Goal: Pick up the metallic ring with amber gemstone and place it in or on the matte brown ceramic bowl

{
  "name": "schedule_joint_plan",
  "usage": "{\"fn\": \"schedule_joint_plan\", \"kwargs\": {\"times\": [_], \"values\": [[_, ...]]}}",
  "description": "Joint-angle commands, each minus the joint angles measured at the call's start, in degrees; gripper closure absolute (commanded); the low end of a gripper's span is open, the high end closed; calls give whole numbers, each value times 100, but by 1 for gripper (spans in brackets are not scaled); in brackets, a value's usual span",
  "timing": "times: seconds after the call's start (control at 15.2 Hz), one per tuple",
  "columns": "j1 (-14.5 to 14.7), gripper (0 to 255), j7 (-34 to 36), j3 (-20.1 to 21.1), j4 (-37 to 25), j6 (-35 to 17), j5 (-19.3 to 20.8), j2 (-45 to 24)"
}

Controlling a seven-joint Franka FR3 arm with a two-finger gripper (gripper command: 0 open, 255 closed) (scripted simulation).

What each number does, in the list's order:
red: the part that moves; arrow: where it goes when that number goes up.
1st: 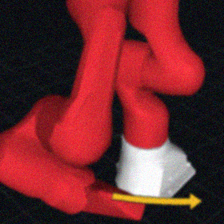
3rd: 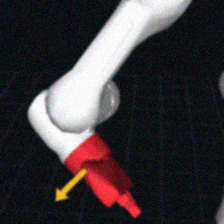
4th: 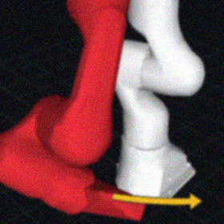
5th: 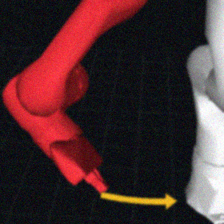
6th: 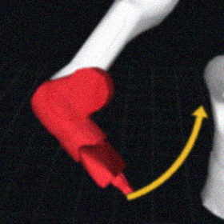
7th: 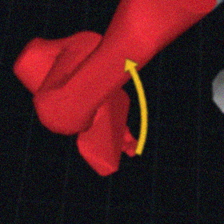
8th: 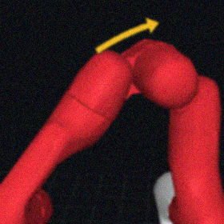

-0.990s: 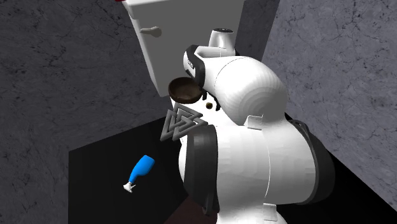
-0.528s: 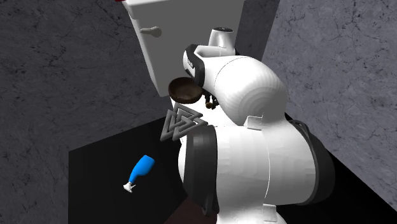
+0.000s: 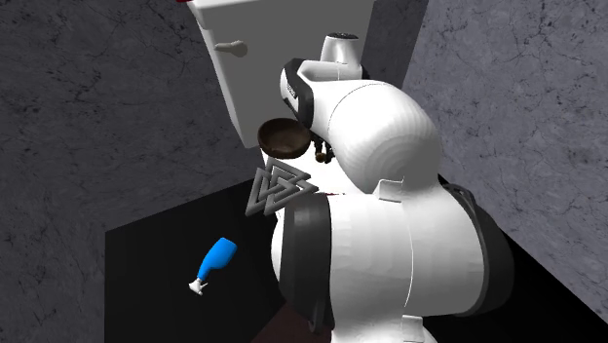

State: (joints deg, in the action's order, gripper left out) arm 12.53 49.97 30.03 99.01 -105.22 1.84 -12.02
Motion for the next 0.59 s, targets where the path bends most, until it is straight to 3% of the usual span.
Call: {"fn": "schedule_joint_plan", "kwargs": {"times": [0.0,0.53], "values": [[0,255,0,6,-110,137,-15,27],[12,255,10,23,-669,737,-42,76]]}}
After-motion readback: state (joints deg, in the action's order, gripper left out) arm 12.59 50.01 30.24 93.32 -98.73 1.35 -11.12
